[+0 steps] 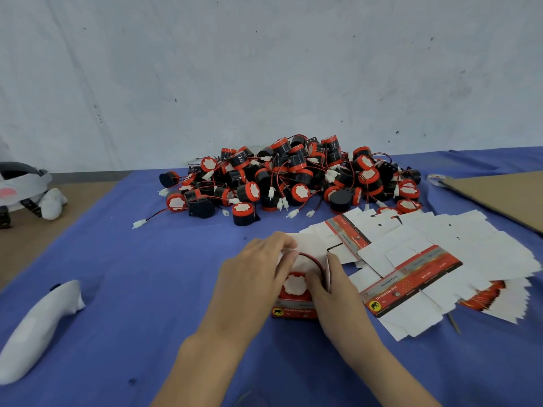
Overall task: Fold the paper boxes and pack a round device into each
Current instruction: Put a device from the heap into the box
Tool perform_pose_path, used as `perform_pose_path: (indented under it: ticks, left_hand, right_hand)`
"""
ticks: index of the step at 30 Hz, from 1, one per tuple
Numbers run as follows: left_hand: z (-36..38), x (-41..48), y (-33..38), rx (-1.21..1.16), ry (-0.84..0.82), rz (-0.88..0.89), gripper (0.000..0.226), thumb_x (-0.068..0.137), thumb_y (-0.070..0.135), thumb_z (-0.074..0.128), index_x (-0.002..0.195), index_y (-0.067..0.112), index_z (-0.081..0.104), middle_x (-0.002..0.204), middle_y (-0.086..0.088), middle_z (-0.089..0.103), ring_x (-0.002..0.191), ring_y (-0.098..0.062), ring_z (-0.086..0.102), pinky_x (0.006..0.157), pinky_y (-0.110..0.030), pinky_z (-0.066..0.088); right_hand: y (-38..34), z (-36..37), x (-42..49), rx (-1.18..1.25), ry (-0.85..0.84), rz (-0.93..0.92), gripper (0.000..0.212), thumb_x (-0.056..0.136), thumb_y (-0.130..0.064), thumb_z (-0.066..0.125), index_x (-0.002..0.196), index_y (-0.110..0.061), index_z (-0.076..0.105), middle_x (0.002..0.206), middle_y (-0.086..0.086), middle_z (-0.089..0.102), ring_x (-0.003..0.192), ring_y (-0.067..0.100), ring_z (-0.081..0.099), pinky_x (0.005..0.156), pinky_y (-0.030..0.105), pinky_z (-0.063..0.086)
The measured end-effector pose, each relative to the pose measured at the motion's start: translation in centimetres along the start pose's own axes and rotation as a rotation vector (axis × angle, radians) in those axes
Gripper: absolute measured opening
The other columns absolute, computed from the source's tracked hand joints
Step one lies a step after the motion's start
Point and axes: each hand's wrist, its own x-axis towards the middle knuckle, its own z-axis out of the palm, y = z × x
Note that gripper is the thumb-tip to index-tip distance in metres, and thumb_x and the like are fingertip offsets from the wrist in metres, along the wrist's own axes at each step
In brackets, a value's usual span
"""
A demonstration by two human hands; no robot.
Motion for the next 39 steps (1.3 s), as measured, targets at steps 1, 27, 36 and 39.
perform_pose_path:
  ticks: [1,27,36,39]
  left_hand:
    - [0.0,0.0,0.0,0.064,0.015,0.032,0.002,0.097,0.034,0.062,0.097,0.032,0.061,0.071,0.019,0.043,0.063,-0.003,0.046,0.048,-0.022,0.046]
    - [0.6,-1.0,-0.9,0.175,-0.375,-0.130,0.026,0.101,0.036,0.045,0.108,0.023,0.066,0.135,0.011,0.039,0.120,-0.005,0.039,0.079,-0.024,0.047]
    - [-0.9,-1.5,-0.3,0.110,-0.473,-0.197,0.024,0.103,0.042,0.040,0.113,0.037,0.061,0.128,0.020,0.048,0.106,-0.004,0.053,0.084,-0.033,0.052]
    - [-0.8,-1.8,0.2,0.162,-0.399,-0.202,0.015,0.103,0.045,0.041,0.105,0.036,0.053,0.116,0.018,0.053,0.091,-0.005,0.053,0.075,-0.030,0.049]
  right_hand:
    - [-0.1,0.0,-0.1,0.002,-0.002,-0.001,0.016,0.106,-0.032,0.044,0.098,-0.045,0.047,0.099,-0.020,0.066,0.086,-0.016,0.061,0.062,0.005,0.048]
    - [-0.6,0.2,-0.3,0.092,0.093,0.050,0.022,0.106,-0.017,0.040,0.111,-0.032,0.056,0.102,-0.011,0.068,0.092,0.010,0.067,0.070,0.030,0.057]
    - [-0.8,0.4,0.1,0.225,0.176,0.126,0.033,0.095,-0.006,0.040,0.084,-0.031,0.058,0.082,-0.011,0.069,0.070,0.006,0.065,0.054,0.018,0.048]
    - [-0.7,0.5,0.3,0.256,0.203,0.161,0.039,0.090,-0.002,0.037,0.091,-0.031,0.062,0.085,-0.010,0.070,0.078,0.012,0.067,0.058,0.024,0.051]
